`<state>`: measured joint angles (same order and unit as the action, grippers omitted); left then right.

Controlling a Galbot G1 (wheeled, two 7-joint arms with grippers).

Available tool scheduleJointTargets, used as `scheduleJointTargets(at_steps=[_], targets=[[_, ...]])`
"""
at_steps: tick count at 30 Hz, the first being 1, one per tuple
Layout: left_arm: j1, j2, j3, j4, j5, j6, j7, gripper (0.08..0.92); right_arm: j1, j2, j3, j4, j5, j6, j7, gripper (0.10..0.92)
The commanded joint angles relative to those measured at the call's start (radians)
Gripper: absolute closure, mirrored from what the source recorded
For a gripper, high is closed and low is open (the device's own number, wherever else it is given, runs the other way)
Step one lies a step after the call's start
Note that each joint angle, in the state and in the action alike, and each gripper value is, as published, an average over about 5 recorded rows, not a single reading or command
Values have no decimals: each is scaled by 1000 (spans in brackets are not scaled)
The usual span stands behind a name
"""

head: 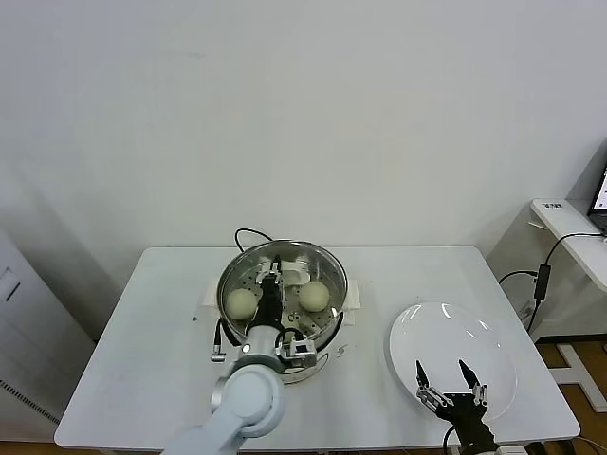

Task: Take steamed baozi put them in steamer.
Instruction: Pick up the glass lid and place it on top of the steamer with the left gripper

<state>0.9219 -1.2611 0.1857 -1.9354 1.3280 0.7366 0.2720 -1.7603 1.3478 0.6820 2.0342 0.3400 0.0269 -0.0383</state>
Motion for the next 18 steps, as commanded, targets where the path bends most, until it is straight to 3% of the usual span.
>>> scheduleJointTargets(at_steps=[1, 12, 18], targets=[[-19, -27, 33, 63, 57, 49, 7, 882, -2, 1, 1, -4, 2, 4, -4, 203], [-10, -24, 10, 91, 53, 49, -23, 882, 2, 0, -1, 1, 9, 9, -9, 203], [20, -20, 0, 38, -36, 49, -76, 856, 5, -3, -2, 7, 16, 8, -11, 203]])
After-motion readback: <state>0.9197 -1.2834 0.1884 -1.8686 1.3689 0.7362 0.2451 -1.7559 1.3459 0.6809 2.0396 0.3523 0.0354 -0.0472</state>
